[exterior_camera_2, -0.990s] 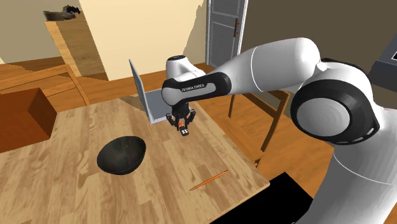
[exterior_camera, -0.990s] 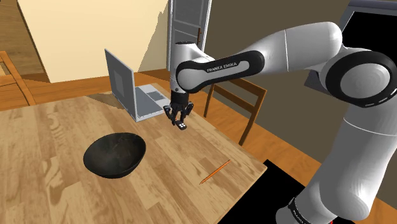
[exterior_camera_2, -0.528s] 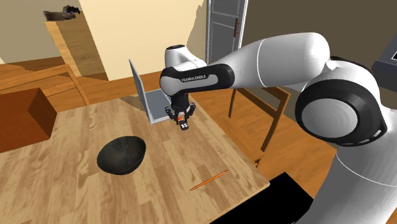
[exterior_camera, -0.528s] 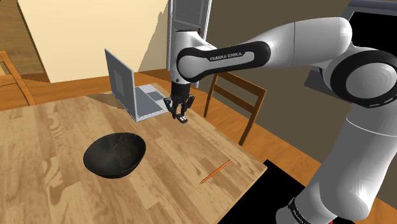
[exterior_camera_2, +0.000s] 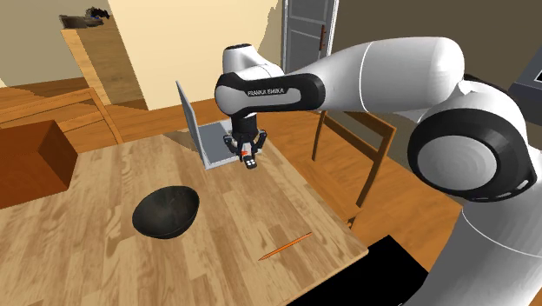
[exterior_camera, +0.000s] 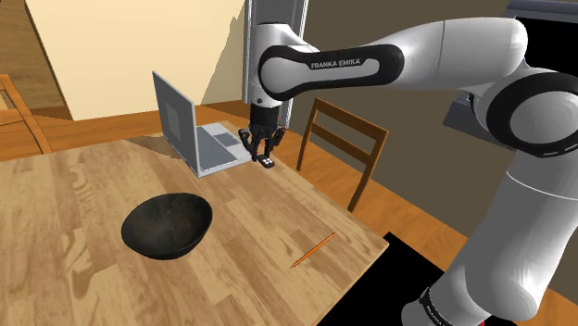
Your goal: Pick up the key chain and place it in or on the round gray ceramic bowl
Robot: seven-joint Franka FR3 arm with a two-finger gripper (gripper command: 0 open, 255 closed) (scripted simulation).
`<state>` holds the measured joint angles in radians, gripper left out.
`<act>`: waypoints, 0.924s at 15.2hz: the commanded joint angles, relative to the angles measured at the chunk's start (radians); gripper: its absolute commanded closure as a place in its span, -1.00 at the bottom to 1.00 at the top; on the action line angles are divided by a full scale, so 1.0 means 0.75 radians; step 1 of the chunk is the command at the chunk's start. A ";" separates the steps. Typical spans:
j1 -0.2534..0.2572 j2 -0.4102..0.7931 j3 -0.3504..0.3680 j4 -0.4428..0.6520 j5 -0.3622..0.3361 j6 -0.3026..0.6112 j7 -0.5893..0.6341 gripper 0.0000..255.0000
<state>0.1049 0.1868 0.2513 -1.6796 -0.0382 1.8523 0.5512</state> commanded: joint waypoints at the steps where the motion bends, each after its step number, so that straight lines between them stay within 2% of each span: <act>1: 0.000 -0.002 0.000 0.034 0.001 -0.036 -0.002 1.00; 2: 0.000 -0.003 0.000 0.046 0.001 -0.049 -0.002 1.00; 5: 0.057 0.032 0.035 0.093 -0.014 -0.064 0.091 1.00; 14: 0.255 0.210 0.119 0.339 -0.087 -0.144 0.365 1.00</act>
<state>0.2752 0.3212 0.3341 -1.4585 -0.0942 1.7561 0.7978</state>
